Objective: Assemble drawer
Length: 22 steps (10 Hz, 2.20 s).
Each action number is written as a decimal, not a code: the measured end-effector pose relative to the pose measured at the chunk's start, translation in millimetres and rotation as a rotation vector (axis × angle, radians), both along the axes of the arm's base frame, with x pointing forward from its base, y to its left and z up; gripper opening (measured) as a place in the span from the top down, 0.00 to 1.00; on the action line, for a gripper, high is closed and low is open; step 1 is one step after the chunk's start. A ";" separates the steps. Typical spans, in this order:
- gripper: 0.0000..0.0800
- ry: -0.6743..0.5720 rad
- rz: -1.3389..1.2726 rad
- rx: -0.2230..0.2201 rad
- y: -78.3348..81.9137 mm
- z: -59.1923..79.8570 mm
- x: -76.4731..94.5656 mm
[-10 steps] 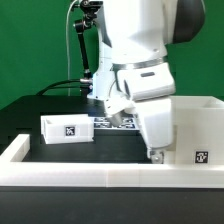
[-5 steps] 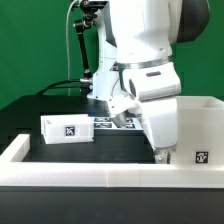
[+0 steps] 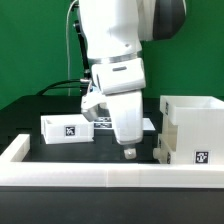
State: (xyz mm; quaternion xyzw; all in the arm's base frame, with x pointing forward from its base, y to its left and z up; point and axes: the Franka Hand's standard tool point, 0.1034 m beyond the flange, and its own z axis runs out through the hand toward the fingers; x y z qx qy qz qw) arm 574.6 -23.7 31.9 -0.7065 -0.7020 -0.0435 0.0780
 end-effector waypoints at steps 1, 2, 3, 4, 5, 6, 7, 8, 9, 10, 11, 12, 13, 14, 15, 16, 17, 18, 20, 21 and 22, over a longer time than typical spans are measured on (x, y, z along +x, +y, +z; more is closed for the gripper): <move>0.19 -0.001 -0.040 0.008 -8.0 2.2 -6.7; 0.19 0.003 -0.098 0.019 -18.4 4.1 -16.3; 0.19 0.011 -0.121 0.023 -26.4 3.8 -21.2; 0.19 0.018 -0.152 0.019 -31.6 4.6 -26.2; 0.19 0.029 -0.194 0.012 -32.1 8.0 -34.0; 0.19 0.034 -0.243 0.000 -31.4 13.9 -42.2; 0.19 0.039 -0.265 -0.010 -29.8 19.8 -47.5; 0.19 0.047 -0.260 -0.019 -28.3 22.9 -46.7; 0.19 0.048 -0.269 -0.017 -28.4 21.4 -46.8; 0.19 0.051 -0.275 -0.017 -28.3 20.7 -47.4; 0.19 0.056 -0.306 -0.018 -28.1 20.6 -47.4; 0.19 0.071 -0.389 -0.021 -27.8 20.4 -47.5; 0.19 0.079 -0.435 -0.022 -27.6 20.3 -47.6; 0.19 0.092 -0.505 -0.025 -28.4 20.1 -47.8; 0.19 0.102 -0.561 -0.023 -37.9 18.5 -50.7; 0.19 0.105 -0.666 -0.026 -49.5 18.9 -58.5; 0.19 0.114 -0.776 -0.030 -57.2 20.8 -76.7; 0.19 0.129 -0.895 -0.038 -60.8 23.1 -91.9; 0.19 0.156 -1.042 -0.053 -66.2 23.5 -113.0; 0.19 0.161 -1.077 -0.054 -66.1 23.9 -114.1; 0.19 0.176 -1.157 -0.057 -65.0 23.2 -114.0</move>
Offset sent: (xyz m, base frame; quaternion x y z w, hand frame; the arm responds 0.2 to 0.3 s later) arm -0.0257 -0.0161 0.0055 0.0111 0.0201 0.0232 0.9995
